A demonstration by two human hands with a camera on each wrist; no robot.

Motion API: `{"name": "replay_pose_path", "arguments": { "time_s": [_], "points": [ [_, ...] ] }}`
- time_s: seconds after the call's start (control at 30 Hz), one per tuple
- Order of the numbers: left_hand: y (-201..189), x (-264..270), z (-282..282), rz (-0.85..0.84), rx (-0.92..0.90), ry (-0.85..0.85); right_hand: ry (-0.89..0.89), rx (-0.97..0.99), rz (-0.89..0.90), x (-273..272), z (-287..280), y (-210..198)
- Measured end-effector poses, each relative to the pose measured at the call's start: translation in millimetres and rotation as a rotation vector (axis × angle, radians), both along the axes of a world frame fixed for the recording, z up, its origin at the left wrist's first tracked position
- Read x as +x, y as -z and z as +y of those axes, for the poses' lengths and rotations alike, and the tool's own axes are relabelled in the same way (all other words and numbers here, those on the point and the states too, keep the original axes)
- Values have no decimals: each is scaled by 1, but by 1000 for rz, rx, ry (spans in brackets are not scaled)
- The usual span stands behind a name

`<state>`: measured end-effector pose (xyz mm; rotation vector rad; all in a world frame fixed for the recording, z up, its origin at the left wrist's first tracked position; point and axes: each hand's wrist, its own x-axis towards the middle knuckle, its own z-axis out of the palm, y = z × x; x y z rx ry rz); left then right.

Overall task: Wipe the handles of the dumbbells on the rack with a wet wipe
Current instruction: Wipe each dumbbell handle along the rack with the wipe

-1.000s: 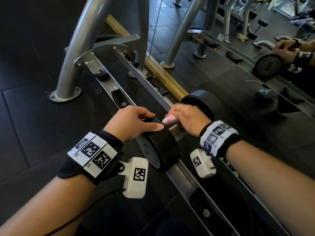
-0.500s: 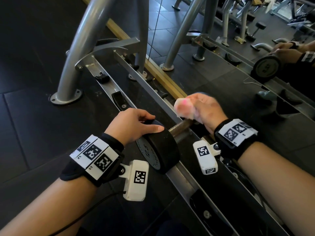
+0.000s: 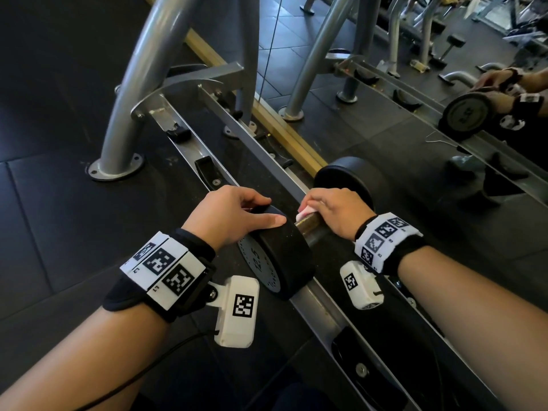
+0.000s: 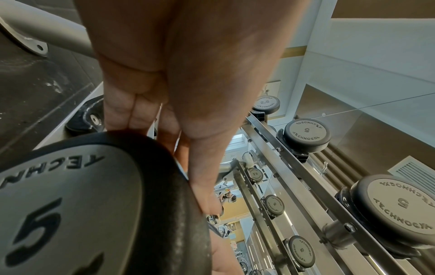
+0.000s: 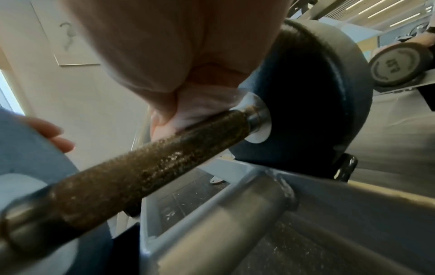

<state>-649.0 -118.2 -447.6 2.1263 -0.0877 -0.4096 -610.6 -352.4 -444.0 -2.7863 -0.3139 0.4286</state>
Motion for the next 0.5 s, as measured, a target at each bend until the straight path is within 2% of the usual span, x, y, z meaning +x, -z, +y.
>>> {"name": "replay_pose_path", "arguments": {
  "time_s": [0.23, 0.37, 0.43, 0.5],
  "points": [
    [1, 1, 0, -9, 7, 14, 24, 189, 39, -20, 4, -3],
    [2, 2, 1, -27, 19, 9, 33, 328, 142, -15, 9, -16],
    [3, 2, 1, -28, 10, 6, 117, 378, 93, -4, 8, -21],
    [5, 3, 1, -20, -4, 2, 213, 442, -46, 8, 6, -23]
  ]
}}
